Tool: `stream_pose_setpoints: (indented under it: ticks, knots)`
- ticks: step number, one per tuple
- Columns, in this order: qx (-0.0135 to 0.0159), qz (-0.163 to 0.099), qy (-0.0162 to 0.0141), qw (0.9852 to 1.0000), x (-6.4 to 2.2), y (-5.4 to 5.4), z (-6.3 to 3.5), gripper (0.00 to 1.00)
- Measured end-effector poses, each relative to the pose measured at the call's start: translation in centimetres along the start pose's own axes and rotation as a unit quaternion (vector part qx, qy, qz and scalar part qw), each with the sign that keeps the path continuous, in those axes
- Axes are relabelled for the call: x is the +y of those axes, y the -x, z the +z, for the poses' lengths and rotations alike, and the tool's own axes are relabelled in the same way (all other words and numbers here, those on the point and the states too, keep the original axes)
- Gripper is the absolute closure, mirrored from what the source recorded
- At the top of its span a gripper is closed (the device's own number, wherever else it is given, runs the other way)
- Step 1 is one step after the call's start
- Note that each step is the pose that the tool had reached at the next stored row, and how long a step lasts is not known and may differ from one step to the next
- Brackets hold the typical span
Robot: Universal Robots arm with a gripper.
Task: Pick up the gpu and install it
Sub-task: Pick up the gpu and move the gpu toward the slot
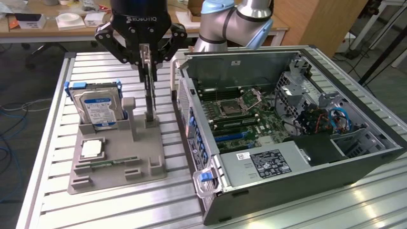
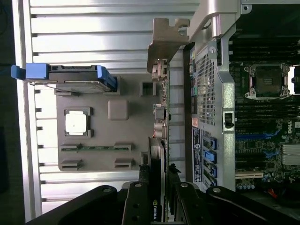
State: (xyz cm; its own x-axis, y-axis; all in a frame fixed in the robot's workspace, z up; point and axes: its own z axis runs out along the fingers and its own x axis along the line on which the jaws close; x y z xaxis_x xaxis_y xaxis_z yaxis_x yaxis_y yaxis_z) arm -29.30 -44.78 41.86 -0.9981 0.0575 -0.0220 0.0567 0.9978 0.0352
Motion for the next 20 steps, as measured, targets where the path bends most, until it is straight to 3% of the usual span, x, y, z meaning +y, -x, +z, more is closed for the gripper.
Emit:
stream_pose_setpoints:
  ticks: [20]
  knots:
    - [0.0,0.0,0.0,1.0,0.22,3.9,0.1,0.74]
